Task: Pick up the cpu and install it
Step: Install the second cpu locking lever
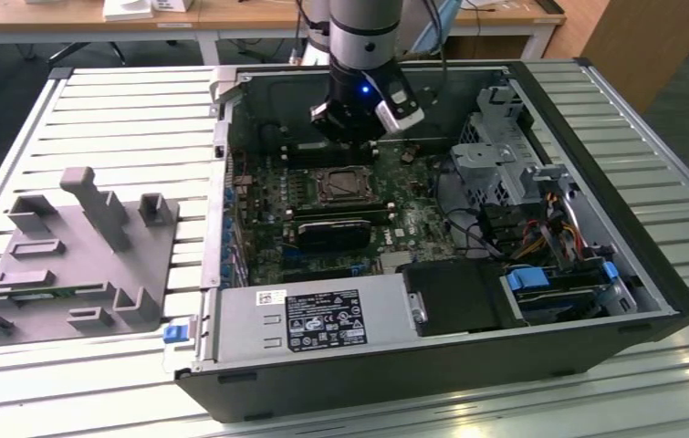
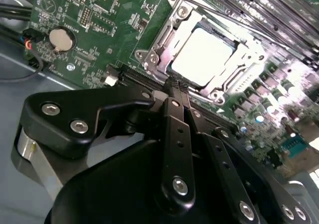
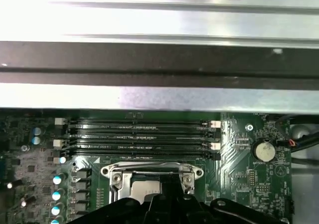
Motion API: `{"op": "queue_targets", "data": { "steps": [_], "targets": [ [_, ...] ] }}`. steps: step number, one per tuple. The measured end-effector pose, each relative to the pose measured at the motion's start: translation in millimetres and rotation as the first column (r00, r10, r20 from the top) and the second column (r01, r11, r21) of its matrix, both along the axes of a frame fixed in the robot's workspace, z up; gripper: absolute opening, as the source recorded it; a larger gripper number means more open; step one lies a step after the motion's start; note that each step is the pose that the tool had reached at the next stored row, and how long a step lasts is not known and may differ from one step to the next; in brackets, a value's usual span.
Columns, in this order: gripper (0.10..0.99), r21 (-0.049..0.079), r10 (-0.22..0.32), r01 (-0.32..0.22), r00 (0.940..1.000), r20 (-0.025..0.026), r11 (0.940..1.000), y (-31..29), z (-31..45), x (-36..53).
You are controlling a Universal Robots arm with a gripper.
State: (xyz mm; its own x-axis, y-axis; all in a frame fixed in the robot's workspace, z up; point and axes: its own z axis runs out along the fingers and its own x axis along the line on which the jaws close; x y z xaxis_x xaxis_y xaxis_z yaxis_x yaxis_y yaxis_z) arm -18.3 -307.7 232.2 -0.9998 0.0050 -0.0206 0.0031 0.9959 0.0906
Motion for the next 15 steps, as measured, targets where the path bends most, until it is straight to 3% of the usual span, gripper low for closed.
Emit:
{"op": "queue_targets", "data": {
  "steps": [3, 13, 15],
  "targets": [
    [0.106, 0.000, 0.000, 0.000, 1.0000, -0.0012, 1.0000, -3.4, 0.7, 0.0],
    [0.106, 0.001, 0.000, 0.000, 1.0000, -0.0028, 1.0000, -32.7, 0.6, -0.1],
    [0.106, 0.008, 0.000, 0.000, 0.9999, -0.0113, 1.0000, -35.1, 0.4, 0.7]
  ]
}}
